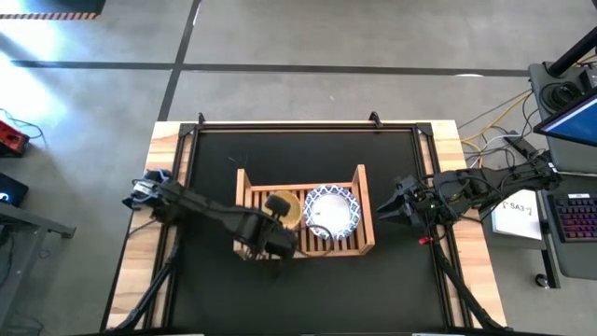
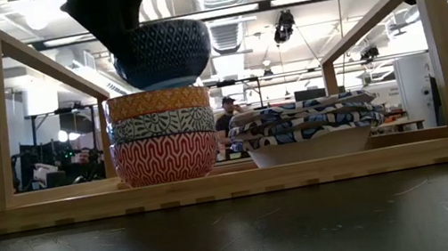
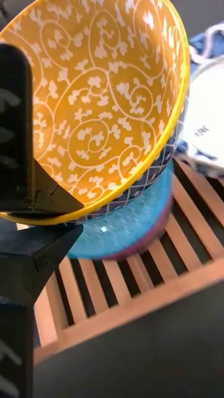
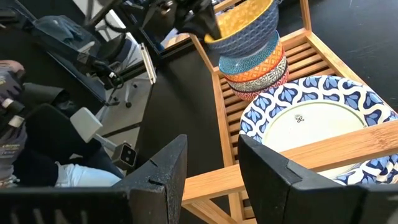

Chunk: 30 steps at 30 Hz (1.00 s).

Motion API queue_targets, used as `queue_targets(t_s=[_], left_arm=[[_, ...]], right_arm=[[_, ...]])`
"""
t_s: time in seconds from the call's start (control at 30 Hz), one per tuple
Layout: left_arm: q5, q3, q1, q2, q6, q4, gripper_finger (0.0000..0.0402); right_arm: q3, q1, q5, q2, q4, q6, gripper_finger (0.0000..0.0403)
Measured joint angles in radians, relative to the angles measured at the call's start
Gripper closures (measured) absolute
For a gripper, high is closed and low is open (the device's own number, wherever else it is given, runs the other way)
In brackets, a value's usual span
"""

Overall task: Place and stack bowls onto a shelf
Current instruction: Stack the yellow patterned bowl on top of the blue patterned bowl on the shelf

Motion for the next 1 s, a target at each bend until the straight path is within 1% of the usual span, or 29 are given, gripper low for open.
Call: queue_targets(t_s=[0.17, 0.3, 0.4, 0.67, 0.8, 0.9, 1.0], left_arm=[[0.009, -0.049, 0.031, -0.042, -0.002, 0.036, 0.0395], [0.07, -0.112, 0.031, -0.088, -0.003, 0.093, 0.0395], [0.073, -0.161, 0.029, -0.118, -0.01, 0.153, 0.0395], [0.081, -0.253, 0.031, -0.13, -0.018, 0.218, 0.0395], [0.083, -0.272, 0.032, -0.131, -0.032, 0.244, 0.0394], [0.086, -0.27, 0.031, -0.132, -0.068, 0.253, 0.0382], [0.084, -0.257, 0.032, -0.133, -0.083, 0.256, 0.0359]], right_arm=[[0.0, 0.0, 0.0, 0.0, 0.0, 0.0, 0.0271], [0.0, 0.0, 0.0, 0.0, 0.0, 0.0, 0.0271], [0.0, 0.0, 0.0, 0.0, 0.0, 0.0, 0.0271], [0.0, 0.0, 0.0, 0.0, 0.0, 0.0, 0.0271], [0.0, 0.0, 0.0, 0.0, 0.0, 0.0, 0.0271], [0.0, 0.0, 0.0, 0.0, 0.0, 0.0, 0.0271], [0.0, 0.0, 0.0, 0.0, 0.0, 0.0, 0.0271]])
